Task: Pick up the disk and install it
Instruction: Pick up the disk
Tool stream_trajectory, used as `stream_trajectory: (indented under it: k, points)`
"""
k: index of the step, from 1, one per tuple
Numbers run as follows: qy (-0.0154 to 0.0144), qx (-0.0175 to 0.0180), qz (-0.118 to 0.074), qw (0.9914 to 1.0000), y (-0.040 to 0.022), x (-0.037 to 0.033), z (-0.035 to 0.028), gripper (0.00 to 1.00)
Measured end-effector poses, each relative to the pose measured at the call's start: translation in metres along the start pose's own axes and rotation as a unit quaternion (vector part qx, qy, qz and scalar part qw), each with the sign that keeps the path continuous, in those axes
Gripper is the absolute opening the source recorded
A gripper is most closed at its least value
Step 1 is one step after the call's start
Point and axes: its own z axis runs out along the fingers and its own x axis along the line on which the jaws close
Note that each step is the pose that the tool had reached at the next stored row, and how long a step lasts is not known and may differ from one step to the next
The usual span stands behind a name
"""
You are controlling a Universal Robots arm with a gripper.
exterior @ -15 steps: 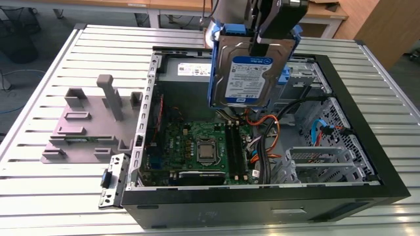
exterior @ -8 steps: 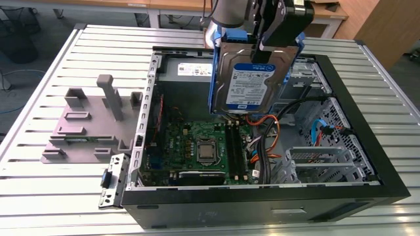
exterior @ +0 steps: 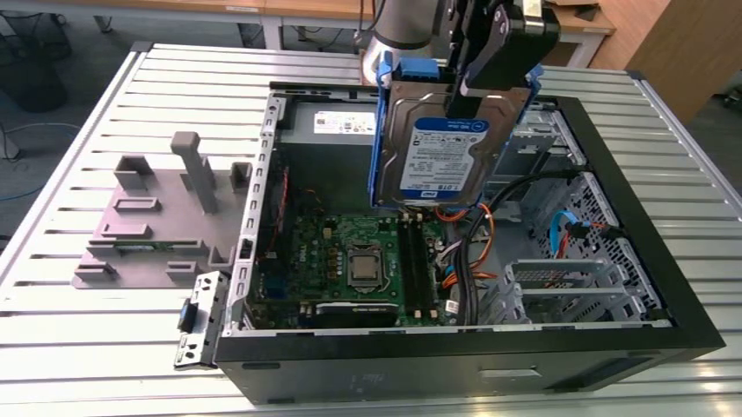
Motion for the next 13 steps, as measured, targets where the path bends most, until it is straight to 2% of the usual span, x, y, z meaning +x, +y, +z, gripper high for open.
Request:
stream_trajectory:
  k: [4, 7, 13]
  points:
    - [0.0000, 0.0000, 0.000, 1.00000, -0.0001, 0.0001, 0.0000, 0.35]
    - [0.0000, 0.0000, 0.000, 1.00000, -0.0024, 0.0001, 0.0000, 0.35]
    - [0.0000, 0.0000, 0.000, 1.00000, -0.0118, -0.0002, -0.0003, 0.35]
